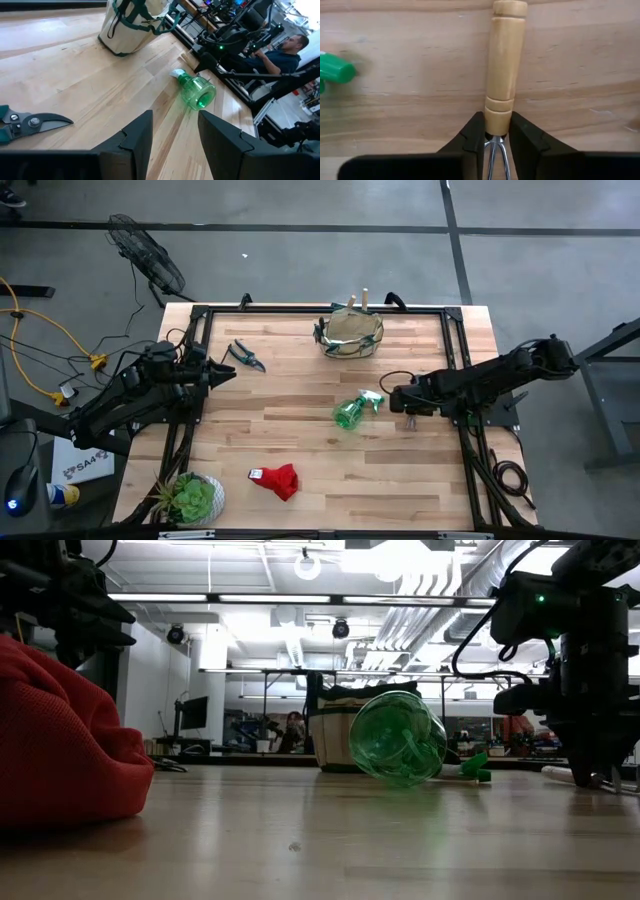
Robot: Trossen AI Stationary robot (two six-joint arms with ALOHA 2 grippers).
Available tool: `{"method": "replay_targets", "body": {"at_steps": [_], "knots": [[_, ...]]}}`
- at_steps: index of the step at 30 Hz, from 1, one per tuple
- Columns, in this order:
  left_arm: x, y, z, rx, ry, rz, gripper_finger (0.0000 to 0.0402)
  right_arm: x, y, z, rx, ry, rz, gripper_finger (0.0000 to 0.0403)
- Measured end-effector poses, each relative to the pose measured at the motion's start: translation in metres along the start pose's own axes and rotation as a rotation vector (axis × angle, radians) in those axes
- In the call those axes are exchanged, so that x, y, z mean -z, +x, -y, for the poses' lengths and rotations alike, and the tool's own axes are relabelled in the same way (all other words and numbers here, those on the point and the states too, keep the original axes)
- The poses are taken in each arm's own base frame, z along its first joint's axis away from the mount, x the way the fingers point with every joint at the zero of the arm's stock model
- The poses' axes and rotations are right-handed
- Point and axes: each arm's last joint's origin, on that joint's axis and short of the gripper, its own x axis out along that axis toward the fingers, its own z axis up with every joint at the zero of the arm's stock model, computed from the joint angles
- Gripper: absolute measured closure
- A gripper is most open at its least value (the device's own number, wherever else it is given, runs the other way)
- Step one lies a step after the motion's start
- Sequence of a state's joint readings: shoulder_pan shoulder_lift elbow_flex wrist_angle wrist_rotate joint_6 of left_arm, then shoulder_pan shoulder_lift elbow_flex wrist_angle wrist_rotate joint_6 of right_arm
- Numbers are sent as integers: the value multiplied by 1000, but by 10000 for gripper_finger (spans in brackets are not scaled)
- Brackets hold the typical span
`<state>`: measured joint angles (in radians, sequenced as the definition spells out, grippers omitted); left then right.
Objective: Pick & Place Garden tools in Gardening bag
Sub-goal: Put the hand rake into the gardening bag
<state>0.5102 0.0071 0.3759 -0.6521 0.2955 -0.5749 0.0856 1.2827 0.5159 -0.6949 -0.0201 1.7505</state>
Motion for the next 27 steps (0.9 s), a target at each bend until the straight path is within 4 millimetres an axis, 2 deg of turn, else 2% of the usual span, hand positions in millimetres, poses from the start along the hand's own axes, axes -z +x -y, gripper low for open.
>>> {"method": "replay_targets", "body": {"at_steps": [10, 14, 21, 27], "knots": [[-1, 0, 0, 8, -37, 3, 247, 1, -3, 0, -37, -129, -18, 350], [-1, 0, 1, 8, -63, 3, 247, 1, -15, -2, -140, -165, -25, 352], [-4, 0, 2, 15, -70, 47, 247, -1, -40, -6, -385, -244, 71, 352], [-21, 7, 12, 123, -6, 123, 247, 0, -65, -20, -675, -463, 229, 352]]}}
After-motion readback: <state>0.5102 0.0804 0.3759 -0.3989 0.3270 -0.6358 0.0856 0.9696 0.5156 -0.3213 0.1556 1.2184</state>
